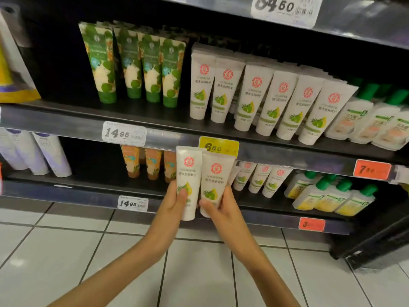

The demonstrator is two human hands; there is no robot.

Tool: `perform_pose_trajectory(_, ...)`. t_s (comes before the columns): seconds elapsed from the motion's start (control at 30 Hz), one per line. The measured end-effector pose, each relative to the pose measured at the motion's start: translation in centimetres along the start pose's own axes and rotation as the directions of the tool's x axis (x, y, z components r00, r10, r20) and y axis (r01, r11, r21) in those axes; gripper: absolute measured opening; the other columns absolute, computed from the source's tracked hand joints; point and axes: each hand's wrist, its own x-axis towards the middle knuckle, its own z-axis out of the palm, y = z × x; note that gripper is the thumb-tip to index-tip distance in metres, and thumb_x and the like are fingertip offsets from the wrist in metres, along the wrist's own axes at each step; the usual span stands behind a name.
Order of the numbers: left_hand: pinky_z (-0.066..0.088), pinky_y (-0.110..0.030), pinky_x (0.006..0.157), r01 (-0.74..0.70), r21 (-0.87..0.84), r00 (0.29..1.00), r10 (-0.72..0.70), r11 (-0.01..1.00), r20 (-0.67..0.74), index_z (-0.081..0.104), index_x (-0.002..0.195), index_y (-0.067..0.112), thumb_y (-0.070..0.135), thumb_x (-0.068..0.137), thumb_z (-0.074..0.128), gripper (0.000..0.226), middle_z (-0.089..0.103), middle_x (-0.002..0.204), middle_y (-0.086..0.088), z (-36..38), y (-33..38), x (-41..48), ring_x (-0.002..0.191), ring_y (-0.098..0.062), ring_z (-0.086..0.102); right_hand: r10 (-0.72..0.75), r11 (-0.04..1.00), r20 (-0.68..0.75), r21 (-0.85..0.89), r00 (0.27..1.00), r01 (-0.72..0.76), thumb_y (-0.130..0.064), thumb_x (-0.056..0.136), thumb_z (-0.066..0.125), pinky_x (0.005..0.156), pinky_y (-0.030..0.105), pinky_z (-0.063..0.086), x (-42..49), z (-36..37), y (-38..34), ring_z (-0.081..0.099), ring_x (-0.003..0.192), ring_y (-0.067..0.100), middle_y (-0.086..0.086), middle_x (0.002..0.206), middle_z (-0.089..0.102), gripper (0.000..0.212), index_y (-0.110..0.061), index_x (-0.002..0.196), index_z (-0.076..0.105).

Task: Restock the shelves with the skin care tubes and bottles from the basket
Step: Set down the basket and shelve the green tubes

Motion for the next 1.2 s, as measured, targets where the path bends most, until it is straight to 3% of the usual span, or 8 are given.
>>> perform_pose_trajectory(0.1,0.047,-0.03,0.093,0.199,-0.105,0.98,-0.197,0.974,0.032,0.046,0.106,0.037,0.023,0.094,0.041,0.019,0.058,0.113,0.01,1.9,-3.6,0.5,0.105,-0.008,0.058,0.154,0.987,-0.088,0.052,0.984,-0.15,-0.023,0.091,0.054,0.074,0.01,0.05,-1.2,-2.3,3.6,0.058,0.104,-0.007,-0.023,0.117,0.055,0.038,-0.046,0.117,0.039)
perform_pose_trajectory(0.17,0.043,-0.037,0.099,0.266,-0.11,0.964,-0.262,0.958,0.053,0.045,0.102,0.037,0.014,0.095,0.044,0.024,0.056,0.113,0.01,3.1,-5.1,0.8,0.108,-0.013,0.055,0.254,0.96,-0.18,0.168,0.95,-0.225,-0.025,0.091,0.053,0.089,0.025,0.051,-1.4,-4.1,5.5,0.057,0.111,0.006,-0.008,0.125,0.056,0.041,-0.036,0.127,0.04)
perform_pose_trajectory(0.23,0.048,-0.03,0.089,0.29,-0.106,0.957,-0.287,0.951,0.039,0.046,0.1,0.04,0.016,0.094,0.047,0.025,0.055,0.11,0.015,4.0,-5.8,0.8,0.106,-0.009,0.055,0.31,0.94,-0.303,0.243,0.901,-0.241,-0.023,0.091,0.054,0.093,0.033,0.049,-1.2,-6.0,6.8,0.055,0.115,0.016,0.001,0.129,0.055,0.045,-0.025,0.134,0.041)
perform_pose_trajectory(0.4,0.049,-0.014,0.065,0.286,-0.013,0.95,-0.285,0.958,-0.125,0.045,0.114,0.034,0.013,0.089,0.056,0.035,0.056,0.104,0.018,3.5,-6.4,0.8,0.093,0.0,0.055,0.185,0.977,-0.592,0.024,0.785,-0.212,-0.017,0.088,0.061,0.067,0.014,0.043,0.9,-10.3,8.3,0.055,0.109,0.016,0.007,0.127,0.057,0.043,-0.013,0.129,0.048)
perform_pose_trajectory(0.67,0.044,-0.032,0.085,0.32,0.056,0.927,-0.3,0.946,-0.224,0.046,0.127,0.019,0.007,0.087,0.058,0.044,0.054,0.117,0.004,2.4,-6.4,1.0,0.104,-0.012,0.053,-0.012,0.92,-0.549,-0.334,0.836,-0.206,-0.005,0.081,0.068,0.084,0.02,0.045,5.8,-10.3,9.7,0.058,0.109,0.019,0.008,0.116,0.063,0.034,-0.005,0.113,0.058)
perform_pose_trajectory(0.93,0.043,-0.03,0.09,0.324,0.075,0.944,-0.317,0.943,-0.092,0.046,0.126,0.02,0.003,0.085,0.059,0.046,0.055,0.119,0.004,2.9,-6.3,1.6,0.106,-0.011,0.053,0.035,0.921,-0.513,-0.317,0.858,-0.227,-0.007,0.084,0.065,0.092,0.025,0.041,7.6,-10.0,10.1,0.056,0.115,0.023,0.01,0.123,0.061,0.04,-0.006,0.123,0.053)
perform_pose_trajectory(1.07,0.045,-0.033,0.093,0.333,0.094,0.943,-0.328,0.938,-0.059,0.049,0.125,0.021,0.005,0.084,0.062,0.046,0.057,0.117,0.005,3.9,-6.3,2.3,0.107,-0.012,0.055,0.025,0.943,-0.651,-0.238,0.759,-0.234,-0.018,0.083,0.067,0.078,0.016,0.044,4.7,-9.9,9.1,0.057,0.095,0.016,0.01,0.113,0.061,0.033,-0.01,0.114,0.056)
perform_pose_trajectory(1.2,0.05,-0.034,0.092,0.303,0.083,0.952,-0.305,0.949,0.004,0.053,0.122,0.022,0.008,0.081,0.066,0.045,0.063,0.11,0.005,5.4,-6.6,2.7,0.104,-0.011,0.06,0.054,0.969,-0.212,-0.225,0.976,-0.103,-0.013,0.078,0.071,0.071,0.008,0.048,-0.4,-7.9,8.2,0.058,0.092,0.002,-0.012,0.102,0.058,0.043,-0.039,0.106,0.052)
